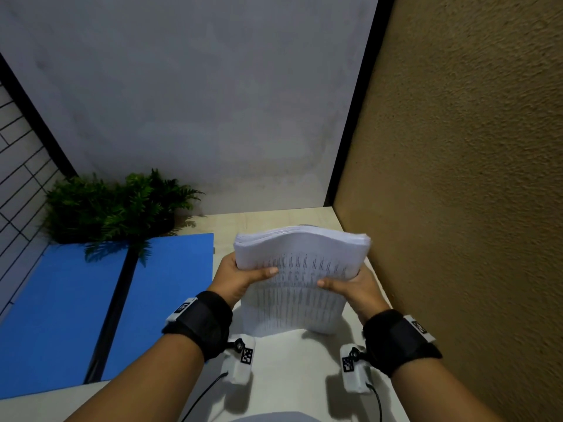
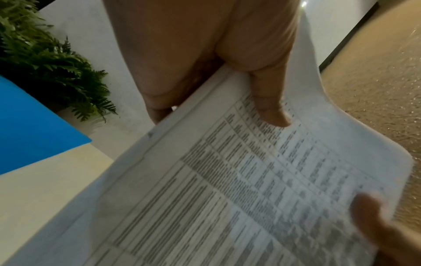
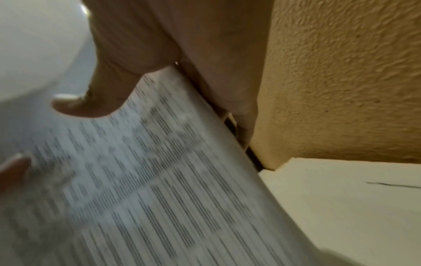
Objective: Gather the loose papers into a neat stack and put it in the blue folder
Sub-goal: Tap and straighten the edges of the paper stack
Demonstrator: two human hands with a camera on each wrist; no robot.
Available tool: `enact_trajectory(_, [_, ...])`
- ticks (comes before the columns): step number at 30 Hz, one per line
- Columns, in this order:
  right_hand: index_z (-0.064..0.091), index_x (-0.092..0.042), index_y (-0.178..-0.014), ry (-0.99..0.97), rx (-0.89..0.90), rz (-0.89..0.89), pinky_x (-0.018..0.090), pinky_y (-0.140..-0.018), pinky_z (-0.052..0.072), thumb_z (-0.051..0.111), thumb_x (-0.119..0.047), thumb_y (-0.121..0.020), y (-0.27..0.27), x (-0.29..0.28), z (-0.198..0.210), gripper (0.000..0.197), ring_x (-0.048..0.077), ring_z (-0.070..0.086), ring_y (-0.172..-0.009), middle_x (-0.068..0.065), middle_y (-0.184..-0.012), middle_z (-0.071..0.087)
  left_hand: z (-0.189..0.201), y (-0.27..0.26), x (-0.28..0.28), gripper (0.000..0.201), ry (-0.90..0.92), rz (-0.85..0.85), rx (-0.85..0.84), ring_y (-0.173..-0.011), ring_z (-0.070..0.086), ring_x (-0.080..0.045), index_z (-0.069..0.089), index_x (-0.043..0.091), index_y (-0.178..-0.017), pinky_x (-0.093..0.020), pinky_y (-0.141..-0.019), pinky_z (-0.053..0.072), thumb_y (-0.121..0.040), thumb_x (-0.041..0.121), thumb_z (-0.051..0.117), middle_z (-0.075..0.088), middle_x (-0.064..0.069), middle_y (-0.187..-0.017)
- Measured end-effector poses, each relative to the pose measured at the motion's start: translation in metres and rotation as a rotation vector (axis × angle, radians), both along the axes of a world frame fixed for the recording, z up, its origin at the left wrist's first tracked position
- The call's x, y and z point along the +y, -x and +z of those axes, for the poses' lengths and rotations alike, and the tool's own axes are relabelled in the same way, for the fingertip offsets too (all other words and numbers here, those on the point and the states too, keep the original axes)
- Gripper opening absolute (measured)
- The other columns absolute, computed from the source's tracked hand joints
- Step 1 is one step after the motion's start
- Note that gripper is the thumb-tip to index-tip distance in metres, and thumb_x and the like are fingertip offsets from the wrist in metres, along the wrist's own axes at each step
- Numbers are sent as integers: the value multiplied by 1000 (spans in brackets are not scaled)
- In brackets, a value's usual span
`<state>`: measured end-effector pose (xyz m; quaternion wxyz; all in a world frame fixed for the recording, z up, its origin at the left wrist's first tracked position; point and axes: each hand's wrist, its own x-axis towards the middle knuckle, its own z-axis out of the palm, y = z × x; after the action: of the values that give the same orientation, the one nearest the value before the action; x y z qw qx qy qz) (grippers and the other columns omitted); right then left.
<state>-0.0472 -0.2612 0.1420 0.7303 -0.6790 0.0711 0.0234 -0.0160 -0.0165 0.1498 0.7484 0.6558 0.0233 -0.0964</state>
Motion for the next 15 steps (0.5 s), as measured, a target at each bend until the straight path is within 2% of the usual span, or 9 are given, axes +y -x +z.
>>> enact_trajectory(3, [66, -7, -110, 39, 140, -18, 31, -75, 59, 95, -19, -35, 7, 2, -30, 82, 27, 67, -105, 7, -107, 74, -8, 6, -5, 22, -14, 55, 61, -105, 66, -30, 69, 20, -101, -41, -88, 54, -81, 14, 76, 73, -6, -101])
enact_trajectory(5, [70, -9, -101, 47, 180, -45, 29, -71, 59, 98, -27, -26, 10, 1, -43, 83, 27, 68, -101, 6, -101, 76, -2, 6, -7, 19, 37, 104, 77, -104, 67, -35, 68, 12, -105, -43, -84, 57, -86, 16, 70, 74, -11, -101])
enact_trajectory(7, [71, -9, -93, 55, 210, -63, 25, -66, 59, 94, -19, -43, 14, -2, -42, 56, 27, 71, -93, 10, -98, 76, 8, 1, -4, 25, 182, 164, 73, -103, 68, -38, 66, 3, -113, -43, -79, 60, -90, 13, 64, 73, -16, -105])
enact_trajectory(8, [71, -9, -91, 57, 229, -79, 26, -67, 60, 90, -11, -54, 17, -5, -39, 43, 27, 71, -88, 14, -99, 75, 12, -4, -1, 29, 291, 189, 69, -104, 68, -39, 64, 0, -117, -45, -81, 60, -91, 11, 62, 72, -19, -110])
enact_trajectory(9, [71, -7, -92, 59, 247, -99, 30, -73, 61, 88, -10, -58, 19, -9, -37, 38, 28, 72, -87, 16, -100, 75, 15, -9, 3, 35, 399, 207, 65, -108, 66, -40, 61, -2, -122, -49, -85, 58, -90, 11, 62, 70, -21, -116])
enact_trajectory(11, [71, -9, -98, 27, 242, -140, 40, -85, 58, 92, -22, -51, 21, -15, -36, 53, 30, 71, -94, 15, -101, 75, 19, -17, 11, 48, 569, 223, 61, -119, 60, -40, 54, -2, -133, -58, -96, 50, -89, 16, 62, 62, -23, -130])
enact_trajectory(12, [70, -12, -102, -51, 227, -167, 41, -86, 56, 93, -25, -47, 21, -16, -36, 61, 31, 69, -100, 13, -104, 75, 21, -20, 13, 53, 627, 223, 62, -124, 57, -39, 51, -2, -136, -59, -100, 46, -88, 18, 63, 59, -23, -135])
enact_trajectory(13, [68, -12, -107, -197, 207, -192, 41, -85, 56, 92, -23, -49, 20, -15, -35, 64, 31, 67, -106, 13, -109, 73, 23, -22, 14, 56, 664, 219, 64, -127, 55, -38, 50, 0, -138, -60, -102, 45, -87, 20, 64, 56, -22, -138])
enact_trajectory(15, [63, -10, -119, -556, 159, -179, 47, -94, 52, 78, -11, -69, 16, -5, -27, 53, 33, 61, -117, 16, -124, 66, 25, -23, 11, 64, 690, 181, 63, -131, 52, -38, 48, 2, -141, -60, -105, 42, -85, 26, 69, 52, -21, -142])
